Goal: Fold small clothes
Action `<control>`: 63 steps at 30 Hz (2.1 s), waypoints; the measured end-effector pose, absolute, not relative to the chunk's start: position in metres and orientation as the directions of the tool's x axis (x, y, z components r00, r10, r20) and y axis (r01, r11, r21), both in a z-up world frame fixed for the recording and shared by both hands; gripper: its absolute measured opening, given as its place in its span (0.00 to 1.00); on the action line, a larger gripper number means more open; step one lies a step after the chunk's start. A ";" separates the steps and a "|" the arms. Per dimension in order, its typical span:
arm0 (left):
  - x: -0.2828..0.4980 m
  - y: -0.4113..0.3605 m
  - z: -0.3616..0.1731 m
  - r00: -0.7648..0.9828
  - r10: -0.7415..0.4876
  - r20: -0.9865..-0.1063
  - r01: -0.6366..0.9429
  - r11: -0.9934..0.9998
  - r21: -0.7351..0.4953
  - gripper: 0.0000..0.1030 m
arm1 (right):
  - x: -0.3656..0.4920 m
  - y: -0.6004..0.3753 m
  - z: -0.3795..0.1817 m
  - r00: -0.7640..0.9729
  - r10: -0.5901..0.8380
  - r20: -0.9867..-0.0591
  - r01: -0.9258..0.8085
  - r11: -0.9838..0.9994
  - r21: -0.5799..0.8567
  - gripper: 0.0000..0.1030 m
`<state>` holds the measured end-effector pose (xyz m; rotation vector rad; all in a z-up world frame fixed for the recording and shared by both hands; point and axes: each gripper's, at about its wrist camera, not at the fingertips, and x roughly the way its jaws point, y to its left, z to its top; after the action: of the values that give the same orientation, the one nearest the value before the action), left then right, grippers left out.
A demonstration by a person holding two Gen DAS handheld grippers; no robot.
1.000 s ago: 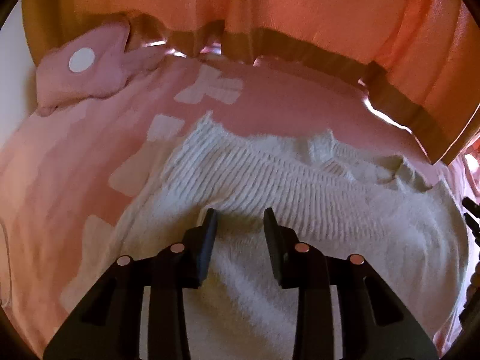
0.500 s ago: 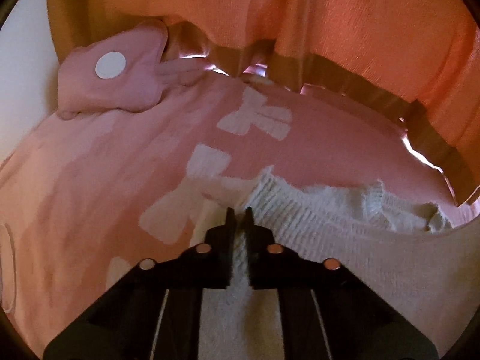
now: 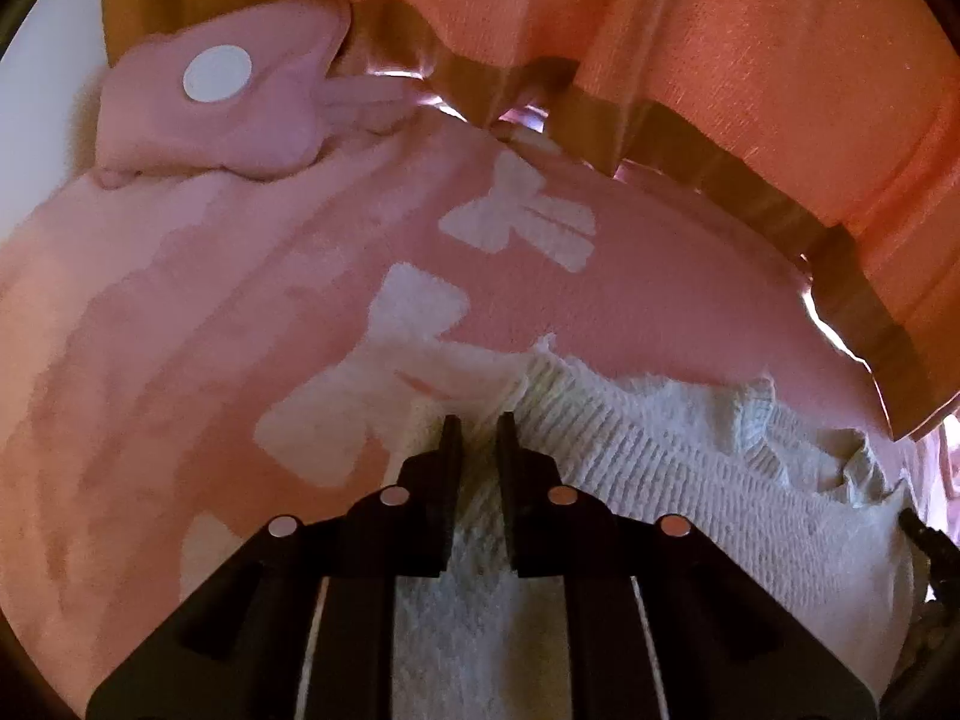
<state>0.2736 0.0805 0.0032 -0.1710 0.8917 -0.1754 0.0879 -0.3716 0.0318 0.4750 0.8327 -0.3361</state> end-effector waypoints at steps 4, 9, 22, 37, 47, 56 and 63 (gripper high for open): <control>0.271 0.078 0.014 0.643 -0.259 -0.721 0.106 0.962 -0.252 0.00 | 0.078 -0.364 0.051 0.702 -0.071 -0.709 0.412 0.852 0.324 0.10; 0.265 0.077 0.040 0.699 -0.280 -0.658 0.130 0.954 -0.269 0.00 | 0.059 -0.362 0.091 0.821 -0.077 -0.565 0.353 0.847 0.397 0.09; 0.272 0.086 0.012 0.558 -0.333 -0.760 0.090 0.935 -0.343 0.69 | 0.072 -0.376 0.045 0.693 -0.041 -0.720 0.444 0.811 0.381 0.29; 0.263 0.079 0.062 0.705 -0.308 -0.638 0.168 0.948 -0.271 0.10 | 0.058 -0.374 0.080 0.787 -0.097 -0.609 0.402 0.830 0.387 0.08; 0.272 0.073 0.032 0.655 -0.156 -0.739 0.081 0.987 -0.137 0.17 | 0.051 -0.353 0.097 0.756 -0.247 -0.606 0.468 0.852 0.236 0.18; 0.188 0.004 0.038 0.629 -0.173 -0.758 0.263 0.965 -0.002 0.44 | 0.078 -0.200 0.036 0.541 0.081 -0.837 0.052 0.990 0.129 0.18; 0.167 -0.018 0.028 0.628 -0.133 -0.767 0.271 0.961 0.056 0.46 | 0.069 -0.174 0.053 0.599 0.024 -0.800 0.047 0.997 0.065 0.18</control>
<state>0.1673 -0.0176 0.0277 0.1719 0.8628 -0.2325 0.0689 -0.1739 0.0526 0.0820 0.9288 -0.0138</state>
